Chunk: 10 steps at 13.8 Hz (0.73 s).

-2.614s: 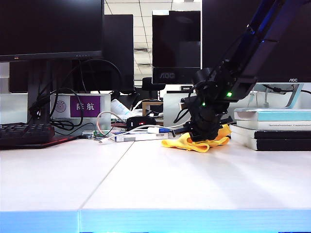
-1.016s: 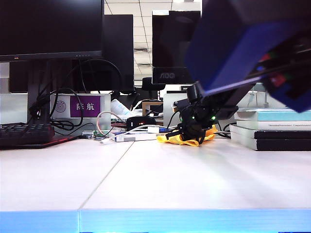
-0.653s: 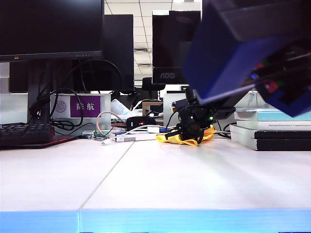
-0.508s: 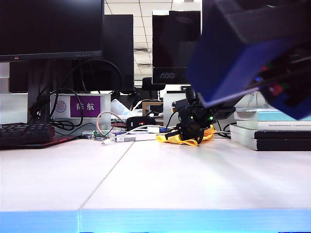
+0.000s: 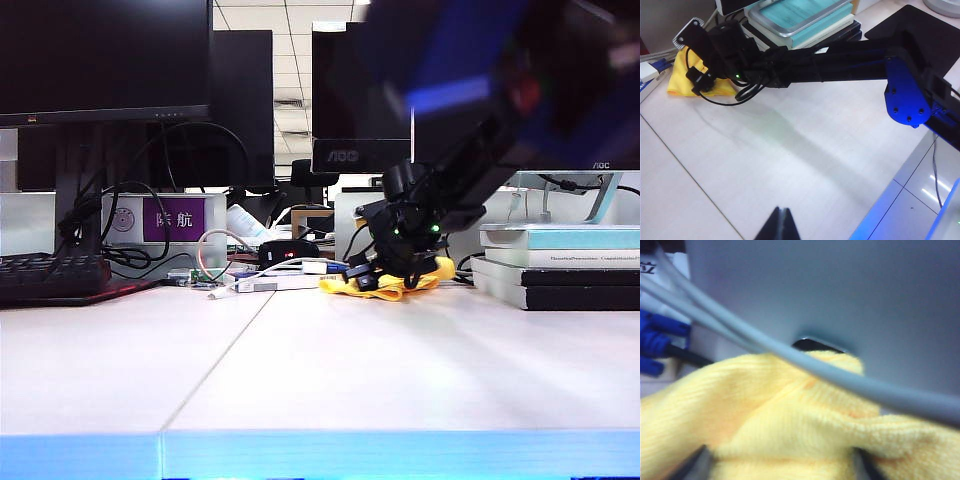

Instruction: Wipe the table from back to front using the rag.

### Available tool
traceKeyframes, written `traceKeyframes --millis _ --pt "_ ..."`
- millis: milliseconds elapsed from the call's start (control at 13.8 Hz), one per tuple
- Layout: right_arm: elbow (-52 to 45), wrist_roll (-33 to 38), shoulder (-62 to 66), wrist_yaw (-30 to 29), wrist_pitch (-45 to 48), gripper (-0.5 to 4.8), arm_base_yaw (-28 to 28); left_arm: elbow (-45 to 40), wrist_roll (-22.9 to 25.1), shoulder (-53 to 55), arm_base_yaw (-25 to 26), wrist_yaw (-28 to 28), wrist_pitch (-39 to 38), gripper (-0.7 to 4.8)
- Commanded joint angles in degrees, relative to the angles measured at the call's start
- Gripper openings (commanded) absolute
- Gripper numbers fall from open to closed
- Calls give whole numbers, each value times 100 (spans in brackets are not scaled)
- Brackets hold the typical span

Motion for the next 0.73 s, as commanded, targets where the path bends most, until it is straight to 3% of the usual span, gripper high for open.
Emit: traceKeyframes --millis 73,218,290,436,508,726 --pt "-44 -310 -109 -39 -857 323 120 31 2 -15 -2 42 55 -6" --pt "-44 -409 -140 -17 -929 313 186 31 4 -15 -2 42 55 -6" --pt "-35 -485 -192 -11 -1001 251 234 31 4 -15 -2 42 52 -6" --pt "-35 -514 -310 11 -1178 24 297 31 4 -17 -2 42 52 -5" --pt "-35 -562 -417 28 -1377 -1 341 31 4 -17 -2 42 57 -5" --pt "-35 -634 -767 24 -1711 0 444 31 24 -15 0 42 83 -5"
